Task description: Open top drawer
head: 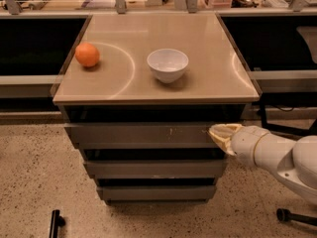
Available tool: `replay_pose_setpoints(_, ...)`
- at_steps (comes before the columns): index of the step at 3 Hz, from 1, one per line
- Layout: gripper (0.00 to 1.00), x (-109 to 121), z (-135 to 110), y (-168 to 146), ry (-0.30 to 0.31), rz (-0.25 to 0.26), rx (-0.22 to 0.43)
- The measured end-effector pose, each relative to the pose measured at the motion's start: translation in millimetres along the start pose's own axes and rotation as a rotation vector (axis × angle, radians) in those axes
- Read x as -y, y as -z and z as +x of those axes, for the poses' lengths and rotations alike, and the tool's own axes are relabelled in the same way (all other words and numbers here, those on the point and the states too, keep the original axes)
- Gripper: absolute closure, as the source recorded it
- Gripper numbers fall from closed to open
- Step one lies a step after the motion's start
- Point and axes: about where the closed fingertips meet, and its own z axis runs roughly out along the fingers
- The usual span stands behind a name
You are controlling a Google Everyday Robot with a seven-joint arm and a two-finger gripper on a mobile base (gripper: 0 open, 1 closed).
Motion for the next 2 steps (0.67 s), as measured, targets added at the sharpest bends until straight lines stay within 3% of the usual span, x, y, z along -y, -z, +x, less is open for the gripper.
replay_pose_setpoints(1, 1.0, 31.6, -17.2, -58.9, 0.042, 0.009, 0.007)
replay_pose_setpoints(2, 1.0, 31.6, -17.2, -58.9, 0.042, 0.009, 0.007)
